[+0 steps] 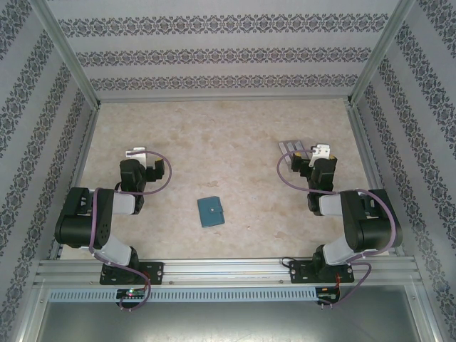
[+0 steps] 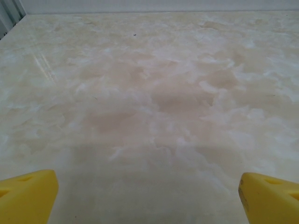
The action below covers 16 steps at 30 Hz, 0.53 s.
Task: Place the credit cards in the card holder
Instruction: Reset both arms
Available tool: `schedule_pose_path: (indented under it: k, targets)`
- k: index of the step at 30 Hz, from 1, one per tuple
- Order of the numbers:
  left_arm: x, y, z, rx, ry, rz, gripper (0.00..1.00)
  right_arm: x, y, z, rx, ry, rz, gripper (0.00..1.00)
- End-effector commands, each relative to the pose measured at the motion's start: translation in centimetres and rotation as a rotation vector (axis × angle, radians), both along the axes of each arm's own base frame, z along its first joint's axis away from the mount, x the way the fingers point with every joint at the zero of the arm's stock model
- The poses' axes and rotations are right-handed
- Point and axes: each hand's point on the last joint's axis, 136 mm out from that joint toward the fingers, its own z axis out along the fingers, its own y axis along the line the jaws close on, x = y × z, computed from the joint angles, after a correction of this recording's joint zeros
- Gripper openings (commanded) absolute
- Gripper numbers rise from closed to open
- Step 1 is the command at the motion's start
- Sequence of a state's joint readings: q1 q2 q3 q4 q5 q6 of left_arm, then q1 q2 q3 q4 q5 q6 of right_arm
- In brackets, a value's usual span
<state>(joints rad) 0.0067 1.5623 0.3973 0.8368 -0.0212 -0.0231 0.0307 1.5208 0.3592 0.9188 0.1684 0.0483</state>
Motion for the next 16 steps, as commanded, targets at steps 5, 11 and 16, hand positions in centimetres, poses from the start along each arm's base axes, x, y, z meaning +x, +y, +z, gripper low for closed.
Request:
schedule_pose_path:
  k: [5,11,16]
  targets:
    - [0.44,-0.58,0.49,0.009,-0.01,-0.029,1.0,0.39,0.33,1.0,-0.006,-0.025,0.0,0.98]
    - [0.45,-0.58,0.56,0.01,-0.012,-0.029,1.0,0.42,0.26,0.93,-0.004,-0.021,-0.003,0.98]
    - [0.47,-0.6,0.55,0.008,-0.011,-0.029,1.0,0.31,0.3,1.03,-0.007,-0.027,0.0,0.98]
